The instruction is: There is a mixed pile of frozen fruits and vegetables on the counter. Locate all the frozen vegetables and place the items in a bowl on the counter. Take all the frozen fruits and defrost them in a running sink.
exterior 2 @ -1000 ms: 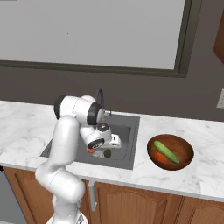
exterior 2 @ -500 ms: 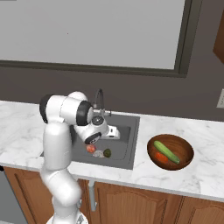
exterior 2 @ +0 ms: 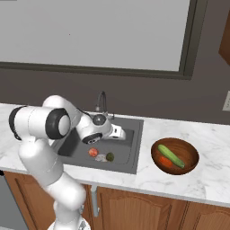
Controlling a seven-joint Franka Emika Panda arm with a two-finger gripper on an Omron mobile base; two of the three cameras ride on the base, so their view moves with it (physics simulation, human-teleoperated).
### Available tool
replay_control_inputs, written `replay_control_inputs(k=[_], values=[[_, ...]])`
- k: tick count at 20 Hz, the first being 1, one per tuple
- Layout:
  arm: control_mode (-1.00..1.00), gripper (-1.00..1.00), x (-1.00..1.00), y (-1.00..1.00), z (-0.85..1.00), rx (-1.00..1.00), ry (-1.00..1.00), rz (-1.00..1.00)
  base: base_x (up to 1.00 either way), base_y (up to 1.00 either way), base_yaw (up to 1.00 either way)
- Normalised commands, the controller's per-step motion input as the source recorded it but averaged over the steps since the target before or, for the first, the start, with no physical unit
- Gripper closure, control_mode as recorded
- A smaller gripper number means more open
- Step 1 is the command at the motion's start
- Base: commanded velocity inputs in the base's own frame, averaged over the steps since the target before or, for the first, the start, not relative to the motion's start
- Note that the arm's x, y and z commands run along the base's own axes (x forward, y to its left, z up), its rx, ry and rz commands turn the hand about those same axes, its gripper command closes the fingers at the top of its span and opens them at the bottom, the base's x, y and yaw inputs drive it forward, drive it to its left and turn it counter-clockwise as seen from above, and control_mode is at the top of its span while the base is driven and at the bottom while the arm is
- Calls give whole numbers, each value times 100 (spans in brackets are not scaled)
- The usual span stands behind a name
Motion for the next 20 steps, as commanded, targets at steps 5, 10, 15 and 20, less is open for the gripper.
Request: replay_control_inputs(k=[5, 10, 15, 20], values=[[-100, -100, -39, -2, 88, 0, -2, 0, 0, 0, 0], [-100, -100, -25, -2, 100, -4, 0, -1, 0, 0, 0], [-100, -100, -4, -7, 91, -1, 14, -5, 0, 0, 0], [-100, -100, -5, -9, 77, 1, 26, -2, 0, 0, 0]])
